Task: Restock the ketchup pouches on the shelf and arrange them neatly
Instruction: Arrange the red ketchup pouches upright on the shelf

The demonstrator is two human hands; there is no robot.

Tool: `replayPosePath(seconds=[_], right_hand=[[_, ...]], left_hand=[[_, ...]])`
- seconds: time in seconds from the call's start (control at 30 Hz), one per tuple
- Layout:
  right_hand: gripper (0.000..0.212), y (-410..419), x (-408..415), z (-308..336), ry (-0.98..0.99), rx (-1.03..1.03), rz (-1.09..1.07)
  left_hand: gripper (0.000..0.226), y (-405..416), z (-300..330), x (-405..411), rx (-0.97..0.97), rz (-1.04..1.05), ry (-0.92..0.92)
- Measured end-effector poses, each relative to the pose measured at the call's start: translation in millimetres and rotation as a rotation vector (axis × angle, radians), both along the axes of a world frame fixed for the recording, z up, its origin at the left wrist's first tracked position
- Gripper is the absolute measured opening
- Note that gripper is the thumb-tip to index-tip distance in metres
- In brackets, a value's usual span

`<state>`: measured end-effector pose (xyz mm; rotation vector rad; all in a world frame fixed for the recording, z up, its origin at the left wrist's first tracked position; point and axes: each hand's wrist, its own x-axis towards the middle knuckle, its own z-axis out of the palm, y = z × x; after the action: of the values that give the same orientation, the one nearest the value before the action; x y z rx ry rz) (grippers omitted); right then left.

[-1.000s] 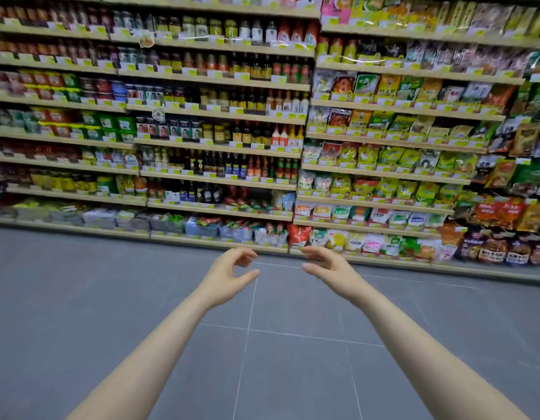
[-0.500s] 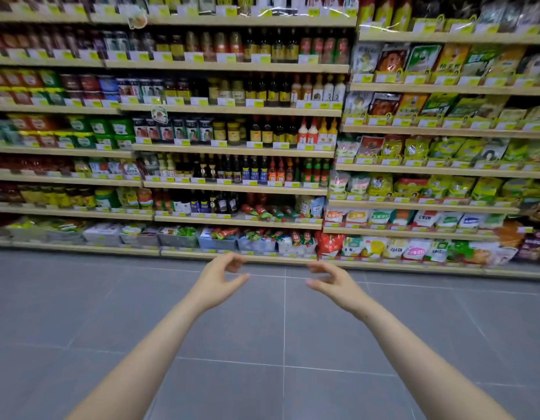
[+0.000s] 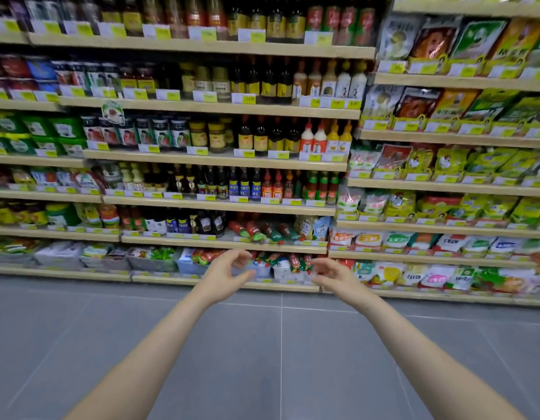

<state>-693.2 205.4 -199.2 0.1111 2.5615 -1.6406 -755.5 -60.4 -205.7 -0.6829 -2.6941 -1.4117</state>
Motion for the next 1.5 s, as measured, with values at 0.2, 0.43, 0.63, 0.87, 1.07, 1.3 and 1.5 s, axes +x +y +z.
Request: replayPosePath(seconds=[0.2, 0.43, 0.63, 0.87, 1.07, 1.3, 1.5], right_hand=[[0.033, 29, -123, -9, -0.047, -0.011, -0.001], [0.046, 54, -253, -58, -0.133, -0.017, -0.069], [0.044, 57, -348, -94, -0.176, -0.056, -0.204], [0.03, 77, -429, -145, -0.202, -0.148, -0.337], [0.039, 111, -479, -249, -0.209, -0.1, -0.354], [0.035, 154, -546, -392, -0.065, -0.044, -0.362], [0.036, 182, -576, -485, 0.185, 0.027, -0.372]], left_hand=[[0.024, 27, -5, -114, -0.011, -0.04, 0.012], [0.029, 36, -53, -263, -0.024, -0.096, -0.096], [0.022, 54, -87, -386, -0.072, -0.219, -0.192], [0.026, 84, -132, -493, -0.163, -0.337, -0.232], [0.025, 129, -251, -542, -0.126, -0.361, -0.27], [0.028, 191, -406, -602, -0.058, -0.395, -0.162], [0.029, 224, -486, -633, -0.024, -0.489, 0.129]])
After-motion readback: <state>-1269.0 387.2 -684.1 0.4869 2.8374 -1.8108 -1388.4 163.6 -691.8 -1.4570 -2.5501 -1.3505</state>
